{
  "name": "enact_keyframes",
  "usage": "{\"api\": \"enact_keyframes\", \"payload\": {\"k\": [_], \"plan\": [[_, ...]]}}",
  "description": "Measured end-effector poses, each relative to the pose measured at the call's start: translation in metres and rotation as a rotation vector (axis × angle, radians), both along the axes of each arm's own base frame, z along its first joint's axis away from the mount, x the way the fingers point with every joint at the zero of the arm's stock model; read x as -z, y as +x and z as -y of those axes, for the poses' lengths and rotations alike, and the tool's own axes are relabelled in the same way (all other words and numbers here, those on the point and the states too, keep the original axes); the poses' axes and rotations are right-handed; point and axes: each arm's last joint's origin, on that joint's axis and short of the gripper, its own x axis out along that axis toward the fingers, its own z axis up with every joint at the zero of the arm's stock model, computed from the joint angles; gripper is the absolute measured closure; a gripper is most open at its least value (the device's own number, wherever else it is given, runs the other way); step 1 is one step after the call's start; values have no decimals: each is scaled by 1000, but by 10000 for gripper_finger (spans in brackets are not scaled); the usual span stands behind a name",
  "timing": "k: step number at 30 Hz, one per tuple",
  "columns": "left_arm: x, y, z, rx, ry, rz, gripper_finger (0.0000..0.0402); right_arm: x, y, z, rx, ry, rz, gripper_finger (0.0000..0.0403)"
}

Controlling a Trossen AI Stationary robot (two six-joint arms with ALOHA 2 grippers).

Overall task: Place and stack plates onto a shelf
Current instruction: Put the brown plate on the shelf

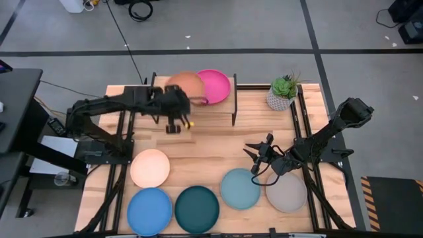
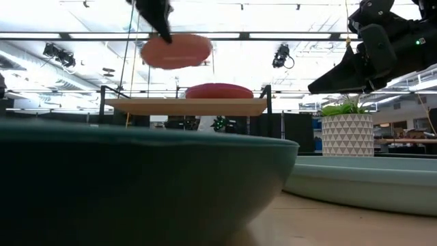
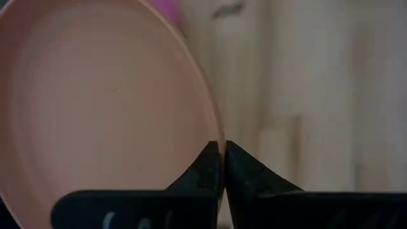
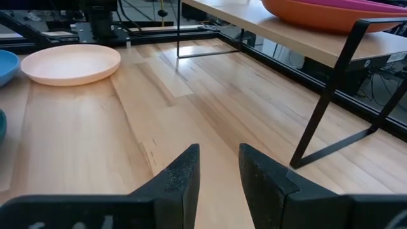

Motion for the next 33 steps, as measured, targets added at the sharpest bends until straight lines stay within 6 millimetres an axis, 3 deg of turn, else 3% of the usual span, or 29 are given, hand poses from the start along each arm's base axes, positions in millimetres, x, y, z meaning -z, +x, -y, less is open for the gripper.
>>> {"api": "enact_keyframes", "payload": {"k": [7, 13, 23, 33], "plan": [[23, -7, -52, -156, -43, 15, 385, 0, -1, -2, -8, 6, 2, 287], [40, -12, -73, -217, -65, 15, 385, 0, -2, -4, -18, 7, 3, 287], [62, -19, -78, -254, -115, -47, 385, 0, -2, -4, -16, 16, 8, 287], [63, -19, -81, -321, -57, -44, 384, 0, -2, -4, -15, 18, 11, 287]]}}
